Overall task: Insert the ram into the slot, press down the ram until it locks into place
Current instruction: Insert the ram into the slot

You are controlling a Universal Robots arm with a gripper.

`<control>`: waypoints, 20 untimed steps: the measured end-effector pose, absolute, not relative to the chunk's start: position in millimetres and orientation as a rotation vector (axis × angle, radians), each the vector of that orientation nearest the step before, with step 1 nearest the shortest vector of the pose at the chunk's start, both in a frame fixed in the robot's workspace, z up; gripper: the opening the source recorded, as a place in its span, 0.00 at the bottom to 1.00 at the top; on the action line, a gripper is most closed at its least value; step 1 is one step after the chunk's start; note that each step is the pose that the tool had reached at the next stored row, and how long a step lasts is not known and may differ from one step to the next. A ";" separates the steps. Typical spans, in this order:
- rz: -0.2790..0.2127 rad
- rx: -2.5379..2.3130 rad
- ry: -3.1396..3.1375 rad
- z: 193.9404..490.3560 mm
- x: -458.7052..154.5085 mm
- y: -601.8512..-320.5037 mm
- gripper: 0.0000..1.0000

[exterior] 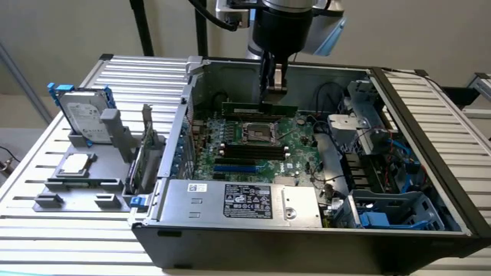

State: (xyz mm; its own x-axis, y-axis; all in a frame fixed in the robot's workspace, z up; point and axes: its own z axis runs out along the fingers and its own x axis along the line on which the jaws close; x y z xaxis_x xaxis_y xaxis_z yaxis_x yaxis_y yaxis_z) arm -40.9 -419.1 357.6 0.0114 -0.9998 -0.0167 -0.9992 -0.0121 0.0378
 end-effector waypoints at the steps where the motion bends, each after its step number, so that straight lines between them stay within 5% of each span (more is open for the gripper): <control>1: -0.060 2.221 -2.199 356.4 -40.9 -418.7 0.13; 20: -0.060 2.210 -2.211 348.0 -40.9 -417.1 0.13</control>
